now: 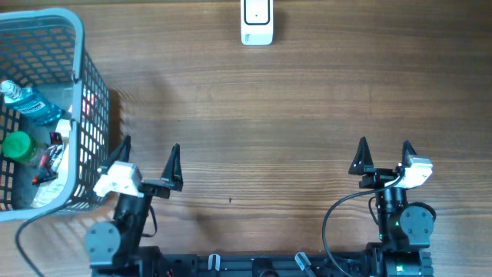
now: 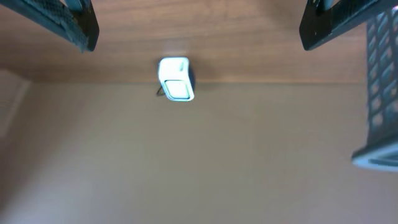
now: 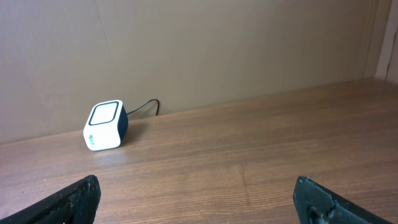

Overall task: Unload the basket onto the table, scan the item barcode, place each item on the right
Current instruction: 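Move the left gripper toward the grey basket, then reach into the basket and grasp the blue Listerine bottle with the left gripper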

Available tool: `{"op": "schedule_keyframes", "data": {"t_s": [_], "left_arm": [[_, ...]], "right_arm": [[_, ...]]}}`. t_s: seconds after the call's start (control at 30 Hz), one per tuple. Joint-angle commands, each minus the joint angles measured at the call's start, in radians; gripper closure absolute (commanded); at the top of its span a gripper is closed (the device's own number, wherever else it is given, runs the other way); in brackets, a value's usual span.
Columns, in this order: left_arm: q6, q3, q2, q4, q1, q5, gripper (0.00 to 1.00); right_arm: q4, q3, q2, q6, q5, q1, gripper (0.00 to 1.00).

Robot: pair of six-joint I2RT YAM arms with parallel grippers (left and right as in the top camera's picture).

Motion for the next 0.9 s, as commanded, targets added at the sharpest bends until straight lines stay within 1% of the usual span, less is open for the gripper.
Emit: {"op": "schedule_keyframes", "data": {"t_s": [0.0, 0.07, 0.13, 0.2, 0.27, 0.33, 0.4, 0.47, 0.53, 0.6, 0.67, 0.73, 0.83, 0.87], "left_arm": [[-0.071, 0.187, 0.135, -0.041, -0.004, 0.048, 0.0], [-0.087, 0.314, 0.243, -0.08, -0.003, 0.047, 0.0], [-0.094, 0.482, 0.373, -0.158, -0.004, 0.028, 0.0], [-0.093, 0.686, 0.52, -0.283, -0.004, -0.03, 0.0], [-0.077, 0.937, 0.689, -0.451, -0.003, -0.124, 0.0], [-0.01, 1.164, 0.829, -0.591, -0.004, -0.167, 0.0], [0.117, 1.378, 0.953, -0.736, -0.004, -0.229, 0.0], [0.203, 1.54, 1.046, -0.852, -0.003, -0.282, 0.0], [0.247, 1.634, 1.101, -0.917, -0.003, -0.29, 0.0], [0.239, 1.69, 1.14, -0.946, 0.012, -0.374, 0.0], [0.113, 1.705, 1.162, -0.951, 0.069, -0.528, 0.0], [0.073, 1.705, 1.175, -0.959, 0.151, -0.541, 0.0], [-0.048, 1.705, 1.206, -0.996, 0.327, -0.531, 0.0], [-0.071, 1.705, 1.22, -1.012, 0.388, -0.509, 0.0]], "right_arm": [[0.002, -0.001, -0.01, -0.018, -0.019, 0.004, 0.0], [0.002, -0.001, -0.01, -0.018, -0.019, 0.004, 0.0], [0.002, -0.001, -0.01, -0.018, -0.019, 0.004, 0.0], [0.002, -0.001, -0.01, -0.018, -0.019, 0.004, 0.0], [0.002, -0.001, -0.01, -0.018, -0.019, 0.004, 0.0], [0.002, -0.001, -0.01, -0.018, -0.019, 0.004, 0.0], [0.002, -0.001, -0.01, -0.018, -0.019, 0.004, 0.0], [0.002, -0.001, -0.01, -0.018, -0.019, 0.004, 0.0], [0.002, -0.001, -0.01, -0.018, -0.019, 0.004, 0.0], [0.002, -0.001, -0.01, -0.018, -0.019, 0.004, 0.0], [0.002, -0.001, -0.01, -0.018, -0.019, 0.004, 0.0], [0.002, -0.001, -0.01, -0.018, -0.019, 0.004, 0.0], [0.002, -0.001, -0.01, -0.018, -0.019, 0.004, 0.0], [0.002, -0.001, -0.01, -0.018, -0.019, 0.004, 0.0]]}}
